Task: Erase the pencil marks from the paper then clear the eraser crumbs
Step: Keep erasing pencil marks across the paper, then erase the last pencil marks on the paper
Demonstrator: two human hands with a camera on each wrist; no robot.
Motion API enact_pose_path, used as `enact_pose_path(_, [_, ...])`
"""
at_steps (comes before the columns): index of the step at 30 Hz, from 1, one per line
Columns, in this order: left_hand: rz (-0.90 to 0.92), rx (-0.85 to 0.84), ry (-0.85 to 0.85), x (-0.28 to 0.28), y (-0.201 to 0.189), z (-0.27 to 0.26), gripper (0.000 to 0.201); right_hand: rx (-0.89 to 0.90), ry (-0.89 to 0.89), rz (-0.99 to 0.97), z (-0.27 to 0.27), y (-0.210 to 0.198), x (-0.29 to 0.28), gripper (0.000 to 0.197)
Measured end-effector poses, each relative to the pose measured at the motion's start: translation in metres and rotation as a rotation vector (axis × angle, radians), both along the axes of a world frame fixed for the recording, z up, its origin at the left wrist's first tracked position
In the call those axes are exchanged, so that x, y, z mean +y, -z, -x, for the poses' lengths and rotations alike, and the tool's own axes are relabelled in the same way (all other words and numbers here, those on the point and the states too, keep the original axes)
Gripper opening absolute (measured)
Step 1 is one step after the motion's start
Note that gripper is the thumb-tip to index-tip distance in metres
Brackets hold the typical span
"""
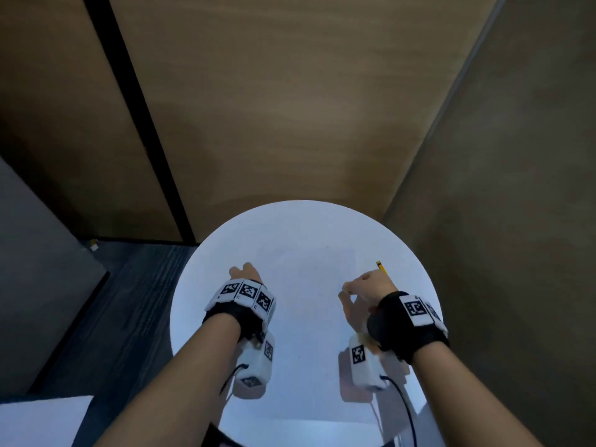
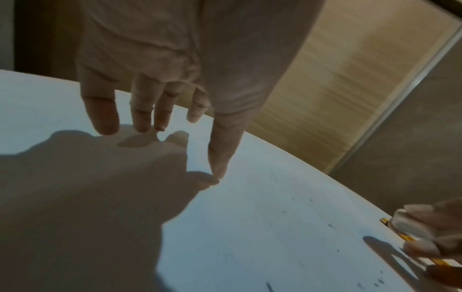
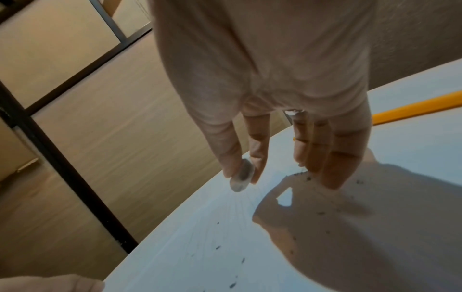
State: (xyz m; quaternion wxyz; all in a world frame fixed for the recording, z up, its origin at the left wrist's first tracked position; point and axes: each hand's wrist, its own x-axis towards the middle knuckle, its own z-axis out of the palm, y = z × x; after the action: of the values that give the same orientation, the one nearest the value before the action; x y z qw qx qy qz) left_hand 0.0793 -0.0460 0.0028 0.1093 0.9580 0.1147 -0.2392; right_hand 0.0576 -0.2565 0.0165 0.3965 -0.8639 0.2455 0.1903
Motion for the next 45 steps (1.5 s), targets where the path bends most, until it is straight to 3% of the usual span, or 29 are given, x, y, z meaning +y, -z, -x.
enact_pose_path(3, [-0.042, 0.003, -0.054, -0.003, 0.006, 0.001, 0.059, 0.016, 0.009, -0.004, 0.002, -0.004, 0.010, 0.026])
enact_pose_path(7, [-0.012, -0.002, -0.072, -0.001, 0.018, -0.007, 0.043, 0.048, 0.012, 0.054, -0.002, 0.002, 0.013, 0.020])
enact_pose_path(13, [0.024, -0.041, -0.180, 0.003, 0.020, -0.007, 0.058, 0.127, -0.008, 0.324, -0.006, 0.004, 0.014, 0.030])
enact_pose_path(18, [0.125, -0.040, -0.222, -0.003, 0.023, -0.011, 0.065, 0.121, -0.014, 0.309, -0.006, 0.009, 0.022, 0.029])
enact_pose_path(23, [0.129, -0.087, -0.206, -0.003, 0.024, -0.006, 0.072, -0.019, 0.022, 0.102, -0.006, 0.014, 0.021, 0.020])
enact_pose_path(25, [0.128, -0.109, -0.192, -0.001, 0.026, -0.006, 0.070, -0.065, 0.062, 0.009, -0.004, 0.014, 0.019, 0.027])
enact_pose_path(29, [0.185, -0.111, -0.164, 0.002, 0.025, -0.006, 0.068, -0.150, 0.190, -0.297, 0.007, 0.003, 0.015, 0.014])
enact_pose_path(32, [0.267, -0.124, -0.188, 0.006, 0.021, -0.006, 0.068, -0.255, 0.310, -0.563, 0.019, -0.013, 0.013, 0.014])
enact_pose_path(38, [0.564, -0.132, -0.310, 0.012, 0.012, -0.012, 0.075, -0.394, 0.427, -0.811, 0.023, -0.025, 0.008, 0.010])
enact_pose_path(45, [0.802, -0.235, -0.346, 0.012, -0.020, -0.021, 0.068, -0.453, 0.266, -0.731, 0.016, -0.046, -0.011, 0.017])
